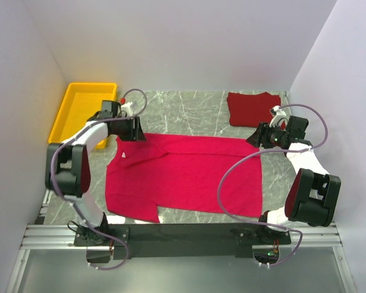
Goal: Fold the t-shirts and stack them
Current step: Fold the tshirt
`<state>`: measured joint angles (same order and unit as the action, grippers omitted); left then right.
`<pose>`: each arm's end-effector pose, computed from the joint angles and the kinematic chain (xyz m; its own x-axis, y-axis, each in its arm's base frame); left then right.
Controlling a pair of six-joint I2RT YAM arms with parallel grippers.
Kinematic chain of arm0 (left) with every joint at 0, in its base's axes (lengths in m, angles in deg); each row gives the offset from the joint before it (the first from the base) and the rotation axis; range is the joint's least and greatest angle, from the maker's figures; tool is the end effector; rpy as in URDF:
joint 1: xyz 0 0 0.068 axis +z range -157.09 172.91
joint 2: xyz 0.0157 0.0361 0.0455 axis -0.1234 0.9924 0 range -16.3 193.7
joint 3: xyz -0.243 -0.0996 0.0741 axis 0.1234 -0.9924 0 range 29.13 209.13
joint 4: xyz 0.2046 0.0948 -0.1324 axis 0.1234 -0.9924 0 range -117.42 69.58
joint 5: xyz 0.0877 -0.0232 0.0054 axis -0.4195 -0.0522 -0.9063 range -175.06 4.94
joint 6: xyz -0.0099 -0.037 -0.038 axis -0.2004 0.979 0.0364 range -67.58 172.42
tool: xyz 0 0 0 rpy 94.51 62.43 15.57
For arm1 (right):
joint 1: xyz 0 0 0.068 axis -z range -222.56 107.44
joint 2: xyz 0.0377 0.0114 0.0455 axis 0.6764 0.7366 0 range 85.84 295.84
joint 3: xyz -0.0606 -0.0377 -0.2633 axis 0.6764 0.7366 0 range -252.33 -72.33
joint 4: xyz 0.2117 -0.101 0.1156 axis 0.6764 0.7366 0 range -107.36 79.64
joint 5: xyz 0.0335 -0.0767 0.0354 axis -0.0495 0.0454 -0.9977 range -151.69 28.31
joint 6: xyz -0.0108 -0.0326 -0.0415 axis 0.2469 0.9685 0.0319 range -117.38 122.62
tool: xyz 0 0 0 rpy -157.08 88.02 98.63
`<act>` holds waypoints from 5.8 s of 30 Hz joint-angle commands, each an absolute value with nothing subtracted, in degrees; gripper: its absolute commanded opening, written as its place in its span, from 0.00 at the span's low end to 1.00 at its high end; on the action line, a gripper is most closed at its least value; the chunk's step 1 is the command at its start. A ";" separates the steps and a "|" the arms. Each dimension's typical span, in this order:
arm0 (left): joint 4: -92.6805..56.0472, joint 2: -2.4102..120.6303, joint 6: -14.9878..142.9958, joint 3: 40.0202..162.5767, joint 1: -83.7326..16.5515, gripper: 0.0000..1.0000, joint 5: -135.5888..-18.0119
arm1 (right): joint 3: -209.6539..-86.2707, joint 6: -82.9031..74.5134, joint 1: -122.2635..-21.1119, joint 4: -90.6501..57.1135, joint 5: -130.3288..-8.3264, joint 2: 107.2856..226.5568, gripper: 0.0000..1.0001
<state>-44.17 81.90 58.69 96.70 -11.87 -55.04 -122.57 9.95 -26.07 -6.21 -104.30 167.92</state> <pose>0.3574 -0.0478 0.2165 -0.8448 -0.0242 -0.5346 0.2719 0.8410 -0.4678 0.2914 -0.0611 0.2284 -0.6146 0.0840 -0.7844 -0.3472 0.8640 0.3646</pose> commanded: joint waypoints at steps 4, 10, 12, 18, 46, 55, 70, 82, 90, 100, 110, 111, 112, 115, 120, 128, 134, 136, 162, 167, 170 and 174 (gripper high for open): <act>-47.93 89.08 56.47 101.81 -14.03 0.55 -58.86 | -122.69 10.79 -26.21 -6.82 -104.14 165.73 0.65; -50.30 91.11 54.27 102.96 -14.56 0.48 -58.17 | -122.95 10.18 -26.21 -6.99 -104.31 166.00 0.64; -50.57 91.19 53.48 102.69 -14.91 0.47 -57.20 | -123.13 10.09 -26.21 -7.08 -104.31 165.91 0.65; -51.71 91.63 53.04 101.29 -15.00 0.33 -55.18 | -123.39 10.18 -26.30 -6.73 -104.14 166.00 0.65; -51.27 76.52 55.94 85.74 -17.63 0.01 -49.03 | -123.04 9.04 -26.13 -7.87 -105.02 166.00 0.65; -50.66 76.17 56.73 83.97 -20.19 0.01 -46.92 | -122.87 9.12 -26.13 -8.05 -105.19 166.00 0.65; -53.73 74.95 55.59 85.99 -20.89 0.27 -50.34 | -122.51 9.21 -26.04 -8.31 -105.11 166.08 0.65; -46.36 73.42 62.26 89.85 -20.98 0.59 -56.41 | -122.78 9.03 -26.04 -8.23 -105.28 166.61 0.65; -45.12 79.68 63.94 91.88 -21.33 0.58 -53.60 | -122.16 9.74 -25.86 -7.69 -104.75 165.47 0.65; -46.78 86.01 62.80 92.85 -25.02 0.42 -48.85 | -122.51 9.65 -25.86 -7.26 -104.75 165.38 0.65; -50.47 85.57 60.43 96.01 -26.78 0.26 -40.62 | -122.95 9.30 -25.77 -6.99 -104.93 165.56 0.65; -51.61 86.61 58.94 97.06 -26.78 0.30 -38.94 | -122.95 9.30 -25.86 -7.08 -104.93 165.56 0.65; -52.67 87.32 58.15 97.42 -26.87 0.36 -37.44 | -122.95 9.21 -25.86 -7.17 -104.93 165.56 0.65; -56.89 89.87 54.89 98.47 -26.95 0.46 -33.39 | -123.04 9.21 -25.86 -6.99 -104.84 165.64 0.65; -55.50 87.87 56.20 99.96 -26.69 0.54 -36.51 | -123.13 9.65 -25.86 -6.47 -104.58 165.21 0.65; -36.52 77.04 74.20 97.42 -10.27 0.59 -58.16 | -123.48 10.44 -25.77 -5.85 -104.84 165.38 0.65; -34.31 84.06 75.89 103.56 -7.18 0.51 -64.75 | -123.74 12.63 -25.86 -5.24 -104.06 165.82 0.65; -34.66 85.65 76.07 105.06 -7.18 0.48 -66.16 | -124.35 12.90 -25.86 -5.24 -102.91 166.34 0.64; -40.37 98.57 73.17 108.14 -7.18 0.01 -78.11 | -130.51 7.98 -26.04 -2.86 -100.27 175.05 0.55; -42.57 100.51 72.99 110.86 -7.18 0.01 -83.56 | -130.77 7.72 -26.39 -2.51 -97.99 175.49 0.55; -43.01 100.07 72.64 111.13 -7.18 0.01 -84.89 | -130.69 7.28 -26.48 -2.69 -94.65 175.93 0.55; -41.34 98.49 71.41 110.87 -7.18 0.02 -81.28 | -131.48 7.63 -26.65 -1.63 -93.42 177.60 0.55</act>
